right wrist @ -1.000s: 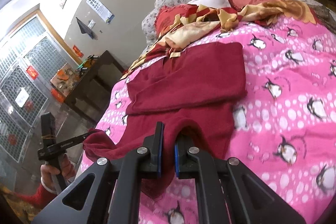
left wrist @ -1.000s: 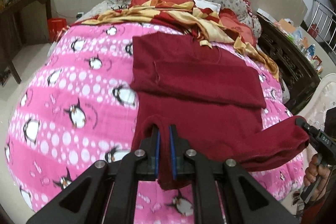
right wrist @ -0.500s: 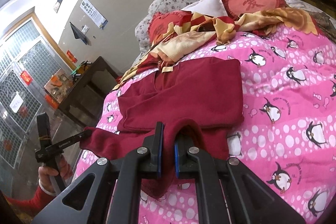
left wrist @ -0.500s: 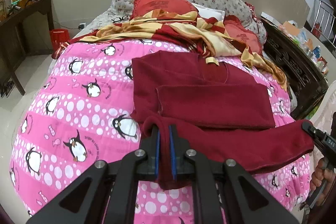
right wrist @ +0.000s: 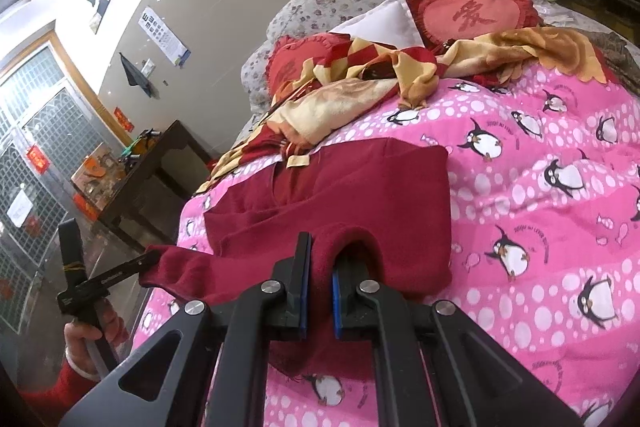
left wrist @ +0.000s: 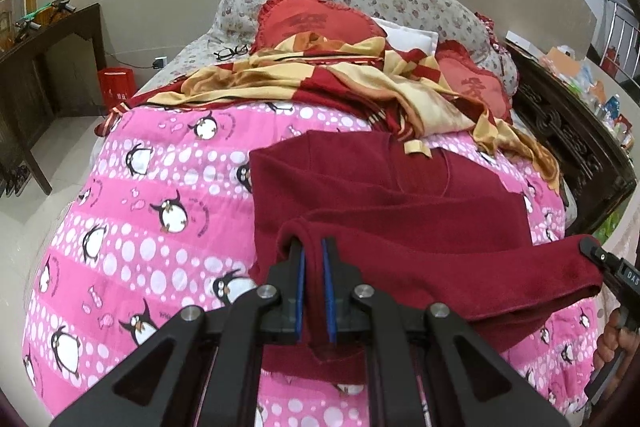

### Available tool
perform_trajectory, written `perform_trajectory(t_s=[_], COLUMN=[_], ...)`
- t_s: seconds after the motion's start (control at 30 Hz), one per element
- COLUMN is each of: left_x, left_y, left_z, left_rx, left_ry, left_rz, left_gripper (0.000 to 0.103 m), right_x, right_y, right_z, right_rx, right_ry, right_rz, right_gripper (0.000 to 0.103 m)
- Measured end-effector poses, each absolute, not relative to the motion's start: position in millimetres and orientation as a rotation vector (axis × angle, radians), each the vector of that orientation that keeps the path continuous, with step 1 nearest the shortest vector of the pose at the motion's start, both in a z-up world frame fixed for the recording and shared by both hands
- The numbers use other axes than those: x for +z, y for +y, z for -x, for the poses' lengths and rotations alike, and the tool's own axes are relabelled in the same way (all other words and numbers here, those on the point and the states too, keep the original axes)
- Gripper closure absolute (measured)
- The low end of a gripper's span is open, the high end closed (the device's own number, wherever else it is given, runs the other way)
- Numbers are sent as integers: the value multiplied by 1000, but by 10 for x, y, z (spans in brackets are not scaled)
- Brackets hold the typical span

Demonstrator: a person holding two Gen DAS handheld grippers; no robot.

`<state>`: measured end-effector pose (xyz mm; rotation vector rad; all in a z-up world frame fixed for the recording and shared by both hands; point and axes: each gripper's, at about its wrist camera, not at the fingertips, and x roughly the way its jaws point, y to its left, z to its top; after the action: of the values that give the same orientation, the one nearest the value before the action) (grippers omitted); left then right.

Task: Fold small clothes
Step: 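Lift the hem with both tools and fold it toward the collar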

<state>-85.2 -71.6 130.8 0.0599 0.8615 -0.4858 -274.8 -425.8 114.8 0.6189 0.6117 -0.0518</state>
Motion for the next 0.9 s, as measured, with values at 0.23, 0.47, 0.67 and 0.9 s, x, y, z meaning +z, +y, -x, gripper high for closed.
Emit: perform_trajectory(t_s=[0.23, 0.47, 0.67, 0.9], left_x=[1277, 1204, 1132, 938], left_y=[-918, -1074, -1170, -1265], left_z=[594, 345, 118, -138], left_rx=[-472, -458, -447, -424], left_ry=[854, 865, 876, 910], left_rz=[-85, -96, -96, -103], left_gripper=[95, 95, 95, 95], right_x=[1100, 1029, 973, 789], right_y=[-4395, -4550, -4654, -4767], right_z=[2527, 2260, 2037, 1762], right_rx=[-85, -104, -113, -131], right_ry=[624, 642, 654, 700], right_rz=[-612, -616, -620, -637], right_gripper=[68, 69, 69, 69])
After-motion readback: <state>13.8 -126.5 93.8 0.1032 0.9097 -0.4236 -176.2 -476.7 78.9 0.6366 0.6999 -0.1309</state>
